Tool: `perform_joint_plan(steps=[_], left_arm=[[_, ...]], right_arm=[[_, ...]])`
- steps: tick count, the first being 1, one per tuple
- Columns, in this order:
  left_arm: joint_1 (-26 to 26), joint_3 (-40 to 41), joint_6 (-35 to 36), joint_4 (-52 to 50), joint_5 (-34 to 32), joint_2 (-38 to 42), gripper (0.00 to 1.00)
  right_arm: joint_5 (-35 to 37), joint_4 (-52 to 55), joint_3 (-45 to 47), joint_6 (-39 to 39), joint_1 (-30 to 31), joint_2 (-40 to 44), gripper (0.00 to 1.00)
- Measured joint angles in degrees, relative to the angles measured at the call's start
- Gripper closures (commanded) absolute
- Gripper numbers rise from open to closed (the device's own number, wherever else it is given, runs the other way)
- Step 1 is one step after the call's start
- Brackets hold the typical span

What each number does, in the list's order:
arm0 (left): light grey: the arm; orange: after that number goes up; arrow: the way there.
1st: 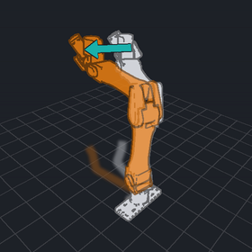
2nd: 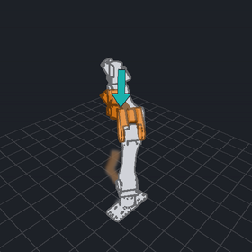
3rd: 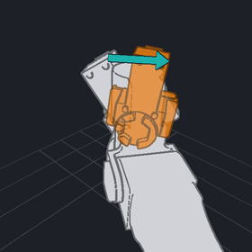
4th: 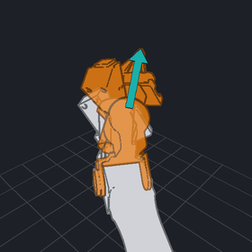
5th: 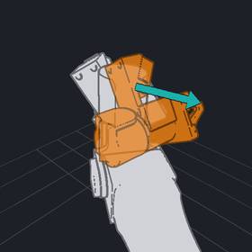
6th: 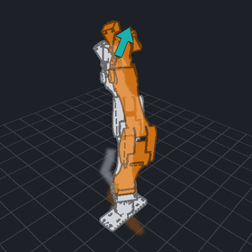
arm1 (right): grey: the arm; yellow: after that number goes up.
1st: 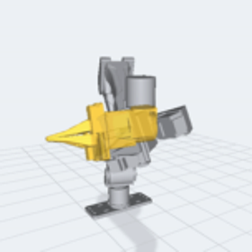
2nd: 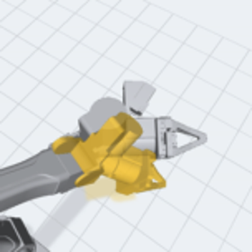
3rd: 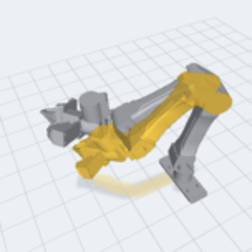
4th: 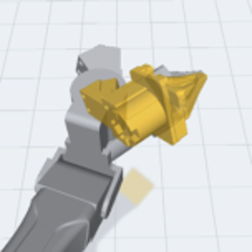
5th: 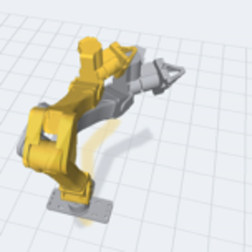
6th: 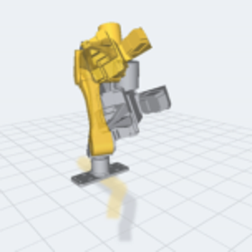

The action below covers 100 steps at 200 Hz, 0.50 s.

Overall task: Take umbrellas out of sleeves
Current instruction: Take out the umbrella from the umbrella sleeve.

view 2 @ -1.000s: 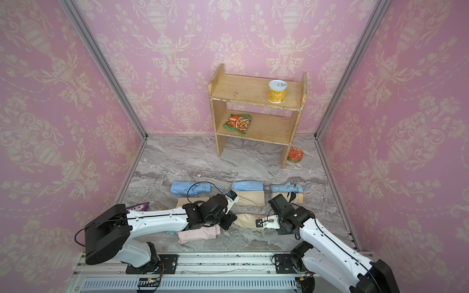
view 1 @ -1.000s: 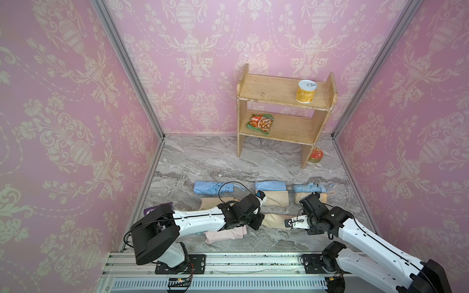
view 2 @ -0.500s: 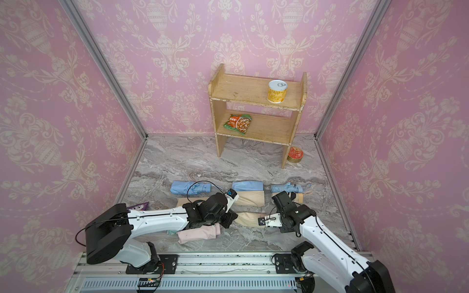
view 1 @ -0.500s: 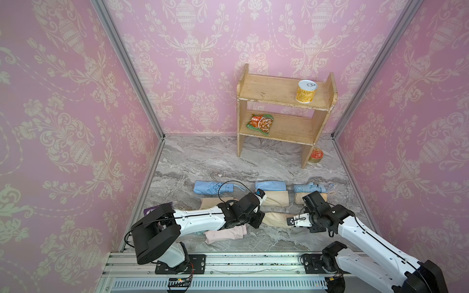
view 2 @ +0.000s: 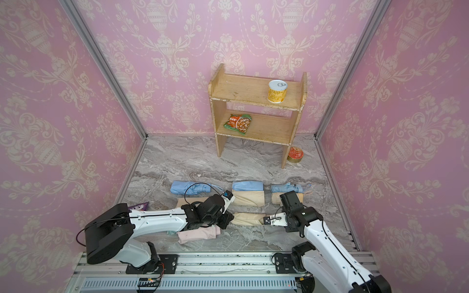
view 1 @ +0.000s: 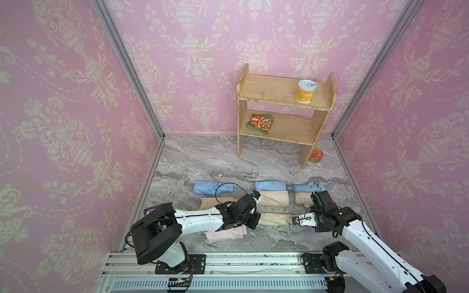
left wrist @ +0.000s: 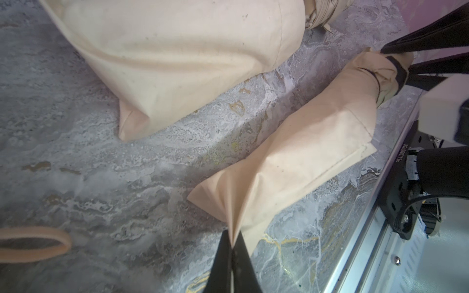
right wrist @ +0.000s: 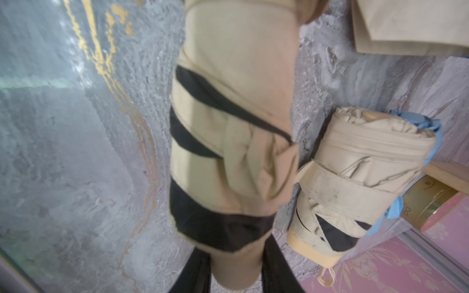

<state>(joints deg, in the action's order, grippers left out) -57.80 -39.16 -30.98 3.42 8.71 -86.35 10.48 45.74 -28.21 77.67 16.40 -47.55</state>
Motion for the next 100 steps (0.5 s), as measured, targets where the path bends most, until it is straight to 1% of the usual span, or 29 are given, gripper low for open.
perform_joint_plan(steps=[100], left_arm=[[0.26, 0.00, 0.00, 1.25, 0.00, -0.02, 1.00]], right_arm=[[-0.46, -0.20, 2.08, 5.38, -6.45, 1.42, 1.00]])
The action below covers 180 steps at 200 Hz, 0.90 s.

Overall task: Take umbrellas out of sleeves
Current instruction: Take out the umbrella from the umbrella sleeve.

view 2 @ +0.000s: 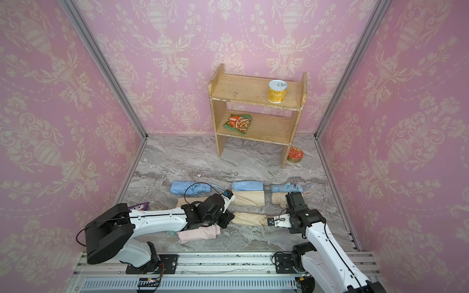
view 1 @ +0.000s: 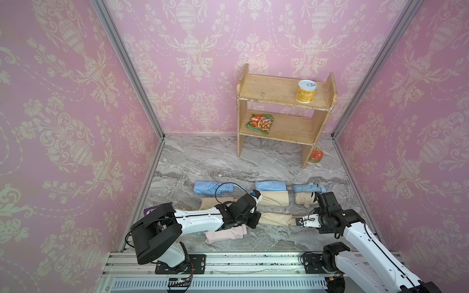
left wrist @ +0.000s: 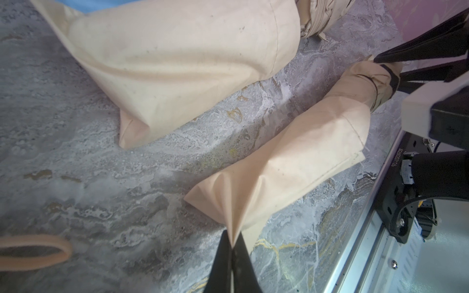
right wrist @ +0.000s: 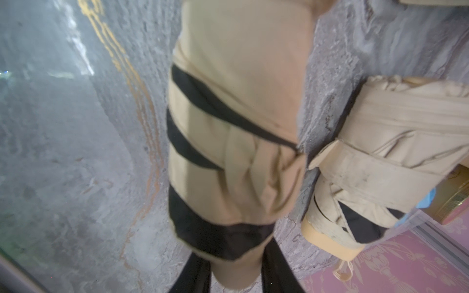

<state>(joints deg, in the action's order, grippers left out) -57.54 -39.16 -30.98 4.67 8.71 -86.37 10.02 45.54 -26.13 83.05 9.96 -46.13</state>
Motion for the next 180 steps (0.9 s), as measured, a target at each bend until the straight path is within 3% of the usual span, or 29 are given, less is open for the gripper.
perform_joint_plan(steps=[169, 180], left_arm=[[2.80, 0.22, -2.14, 3.04, -0.44, -0.74, 1.00], [2.80, 0.35, -2.14, 3.02, -0.46, -0.74, 1.00]], right_arm=[[5.51, -0.15, -3.96, 7.21, -7.61, -7.04, 1.00], [5.99, -0.20, -4.33, 7.21, -7.96, -7.43, 0.90]])
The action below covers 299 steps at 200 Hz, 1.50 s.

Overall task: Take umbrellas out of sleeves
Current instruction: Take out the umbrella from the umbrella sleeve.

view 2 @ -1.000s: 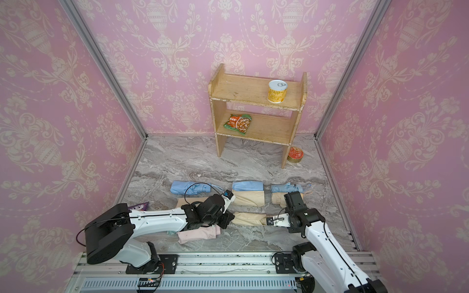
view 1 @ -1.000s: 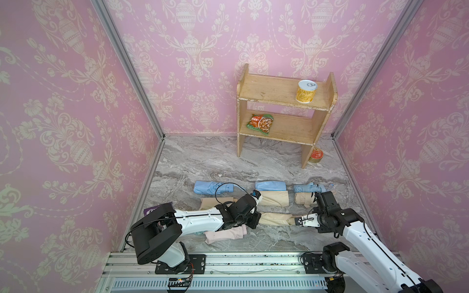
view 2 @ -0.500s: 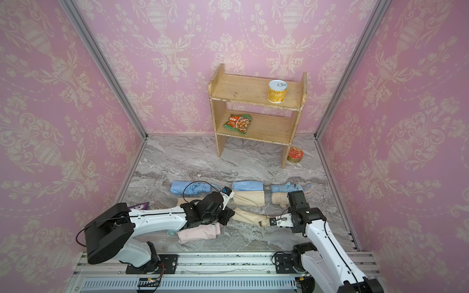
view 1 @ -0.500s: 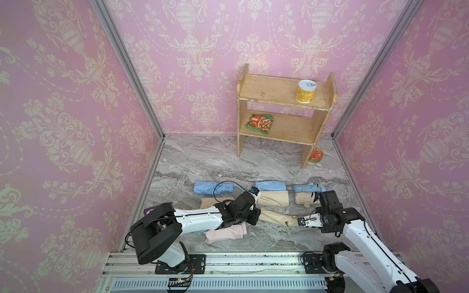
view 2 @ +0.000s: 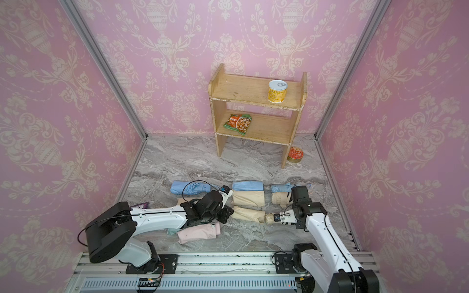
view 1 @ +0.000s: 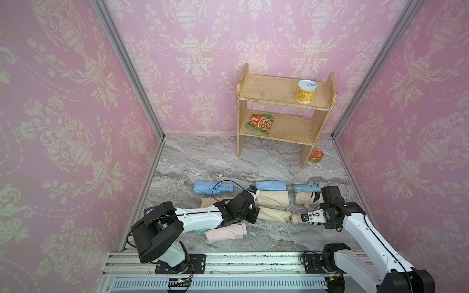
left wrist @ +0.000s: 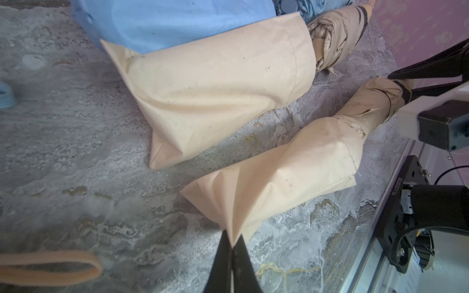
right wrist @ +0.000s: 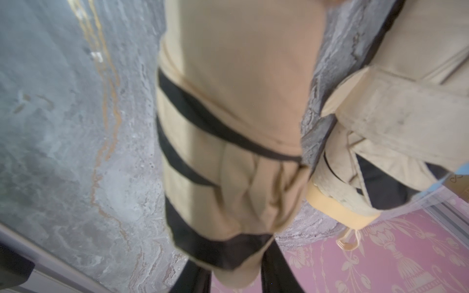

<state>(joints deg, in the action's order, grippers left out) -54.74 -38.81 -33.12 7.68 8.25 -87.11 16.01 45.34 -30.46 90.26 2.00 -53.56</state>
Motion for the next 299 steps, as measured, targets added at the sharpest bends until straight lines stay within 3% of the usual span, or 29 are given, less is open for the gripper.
perform_joint_plan(steps=[31, 49, 66, 103, 141, 165, 203, 242, 299], left_arm=[[0.13, 0.66, 0.00, -0.02, 0.02, 0.04, 0.96], [0.20, 0.72, 0.00, -0.02, 0.02, 0.35, 0.85], [0.20, 0.72, 0.02, 0.00, 0.11, 1.20, 0.75], [0.20, 0.72, 0.72, -0.20, 0.24, 3.93, 0.54], [0.46, 0.33, 2.25, -4.35, -0.68, 8.22, 0.40], [1.07, -0.79, 3.89, -7.26, -2.69, 11.96, 0.31], [4.52, -4.02, 6.34, -13.33, -6.78, 18.88, 0.20], [11.26, -5.53, 9.35, -19.78, -12.92, 26.18, 0.09], [21.05, -6.51, 10.84, -27.43, -16.15, 27.56, 0.07]], right_arm=[[1.27, 0.50, -0.68, -0.04, -0.44, -0.22, 0.83], [1.68, 0.85, -0.83, -0.24, -0.52, -0.20, 0.62], [2.23, 1.18, -1.09, -0.68, -0.55, -0.20, 0.50], [2.89, 1.33, -2.27, -1.79, -0.52, 0.42, 0.39], [1.95, 1.27, -2.82, -4.00, 0.13, 2.64, 0.24], [-0.15, 1.27, -5.62, -9.53, 2.19, 3.34, 0.13], [-5.88, -1.03, -13.86, -25.11, 7.23, 1.81, 0.09], [-10.64, -6.01, -23.12, -42.66, 13.53, -7.02, 0.07], [-16.81, -13.22, -27.45, -53.35, 21.20, -13.73, 0.06]])
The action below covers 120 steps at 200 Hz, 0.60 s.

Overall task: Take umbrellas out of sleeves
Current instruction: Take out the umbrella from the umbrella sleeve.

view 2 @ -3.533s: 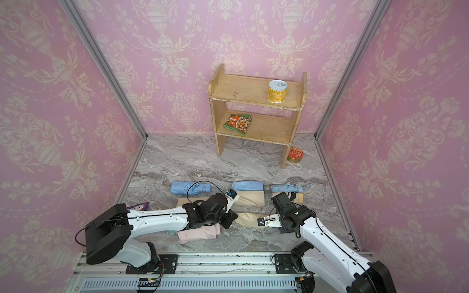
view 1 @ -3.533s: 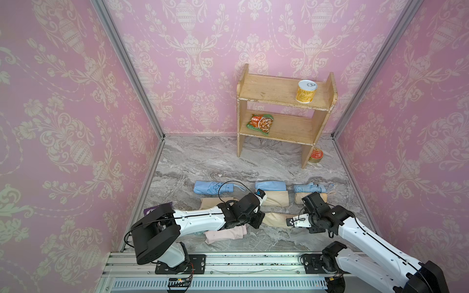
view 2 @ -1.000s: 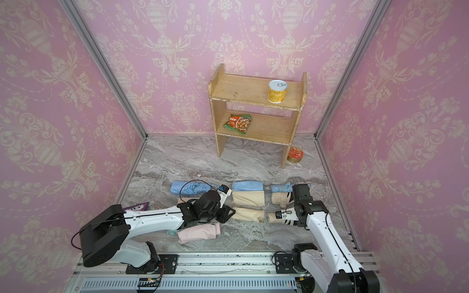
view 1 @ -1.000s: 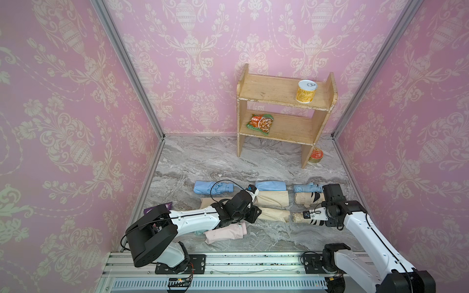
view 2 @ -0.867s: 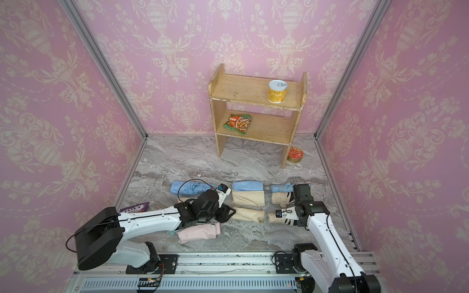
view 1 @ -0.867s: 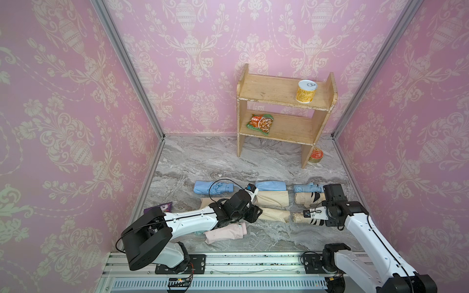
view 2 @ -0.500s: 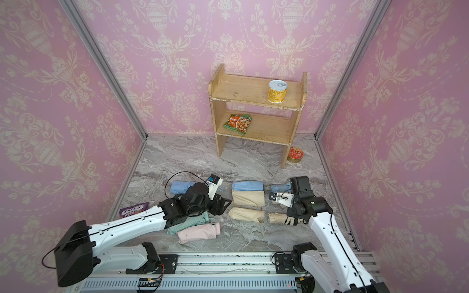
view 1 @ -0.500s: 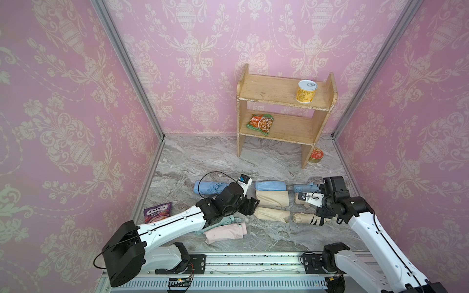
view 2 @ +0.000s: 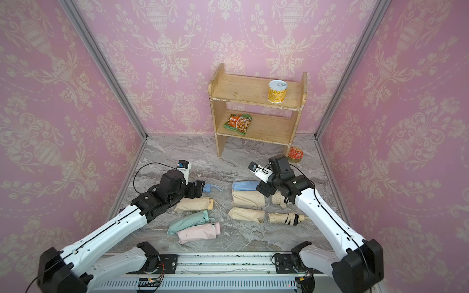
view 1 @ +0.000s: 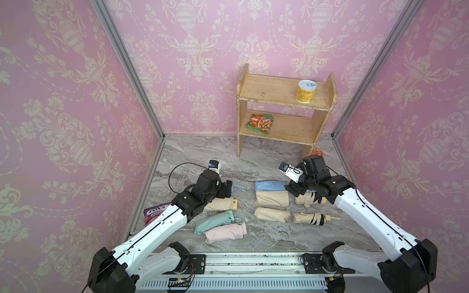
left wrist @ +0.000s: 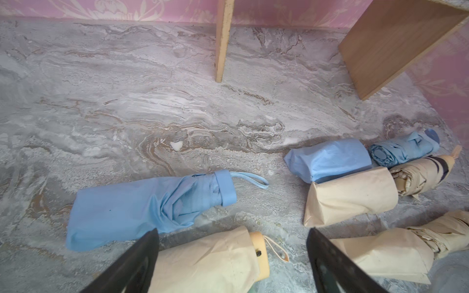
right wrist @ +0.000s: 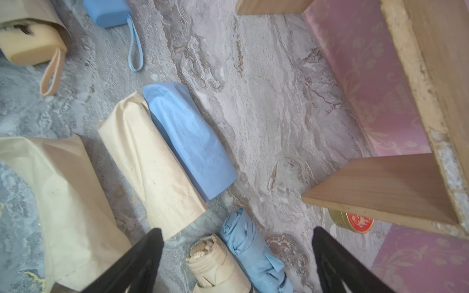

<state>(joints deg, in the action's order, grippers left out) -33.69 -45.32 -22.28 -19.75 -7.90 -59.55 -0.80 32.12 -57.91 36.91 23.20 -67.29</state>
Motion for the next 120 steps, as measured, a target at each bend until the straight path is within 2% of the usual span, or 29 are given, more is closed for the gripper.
perform_joint_plan(steps=[31, 67, 120], left_arm=[[3.72, -0.02, -0.09, -1.84, 0.00, -0.02, 0.06], [8.83, 0.00, -1.53, -2.86, 0.00, -0.02, 0.05], [16.81, 1.75, -5.20, -2.23, 0.02, 0.66, 0.09]], right_arm=[[-2.12, -2.97, -1.86, -1.88, 4.94, -2.97, 0.04], [-2.91, -5.86, -5.07, -2.51, 10.86, -10.40, 0.02], [-2.89, -6.82, -15.69, -2.71, 17.62, -22.71, 0.01]])
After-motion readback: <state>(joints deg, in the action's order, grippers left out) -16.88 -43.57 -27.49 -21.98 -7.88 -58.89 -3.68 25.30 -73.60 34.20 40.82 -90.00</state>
